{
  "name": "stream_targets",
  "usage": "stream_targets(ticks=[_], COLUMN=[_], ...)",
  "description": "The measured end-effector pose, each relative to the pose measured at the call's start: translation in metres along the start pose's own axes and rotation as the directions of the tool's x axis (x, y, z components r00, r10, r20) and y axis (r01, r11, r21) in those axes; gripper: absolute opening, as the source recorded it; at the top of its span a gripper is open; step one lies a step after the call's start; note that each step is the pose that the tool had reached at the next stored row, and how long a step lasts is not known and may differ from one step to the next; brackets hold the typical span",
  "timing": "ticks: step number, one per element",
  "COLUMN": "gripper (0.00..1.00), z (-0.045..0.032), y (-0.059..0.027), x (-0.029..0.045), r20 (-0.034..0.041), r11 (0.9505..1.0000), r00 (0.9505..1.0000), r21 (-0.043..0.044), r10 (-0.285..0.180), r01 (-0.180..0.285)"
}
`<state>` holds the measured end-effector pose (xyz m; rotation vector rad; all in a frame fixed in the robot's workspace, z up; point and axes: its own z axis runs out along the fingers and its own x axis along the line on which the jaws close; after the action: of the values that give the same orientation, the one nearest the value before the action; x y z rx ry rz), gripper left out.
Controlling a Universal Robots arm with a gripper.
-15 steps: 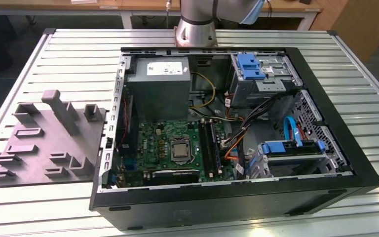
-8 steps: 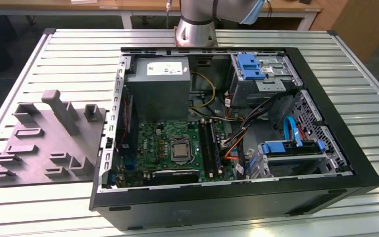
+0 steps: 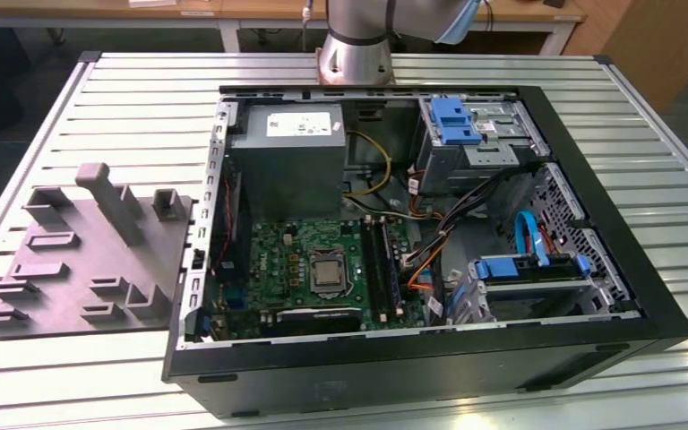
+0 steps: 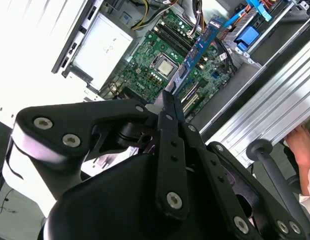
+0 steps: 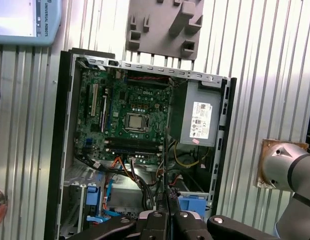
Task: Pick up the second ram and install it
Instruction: 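Pick up the second ram and move it above second insertion slot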
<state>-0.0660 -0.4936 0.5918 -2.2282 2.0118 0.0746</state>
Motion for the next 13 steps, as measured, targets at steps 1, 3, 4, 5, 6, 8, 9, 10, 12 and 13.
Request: stream_targets(ticks=[1,3,4,5,6,8,9,10,12,13], gripper=[0.11,0.11,0.11,0.11,0.11,0.11,0.11,0.11,0.11,0.11], z=[0.0009,0.0026,0.0033,0.0041,0.0047,0.0060,0.0066,0.0073,0.0085,0.0092], y=[0.0001,0.0002,0.0003,0.0003,0.0003,0.0004,0.0005,0.0005,0.0006,0.0007], x=[0.0002,0.0004,0.0005,0.0006,0.0007,0.0008,0.0009,0.0010,0.0012,0.0013], r20=[0.0001,0.0001,0.0001,0.0002,0.0001,0.0001,0.0001,0.0001,0.0001,0.0002], r11=[1.0000,1.0000,1.0000,1.0000,1.0000,1.0000,1.0000,1.0000,1.0000,1.0000], r00=[1.0000,1.0000,1.0000,1.0000,1.0000,1.0000,1.0000,1.0000,1.0000,1.0000], r21=[0.0000,0.0001,0.0001,0.0001,0.0001,0.0001,0.0001,0.0001,0.0001,0.0002], r10=[0.000,0.000,0.000,0.000,0.000,0.000,0.000,0.000,0.000,0.000], r01=[0.000,0.000,0.000,0.000,0.000,0.000,0.000,0.000,0.000,0.000])
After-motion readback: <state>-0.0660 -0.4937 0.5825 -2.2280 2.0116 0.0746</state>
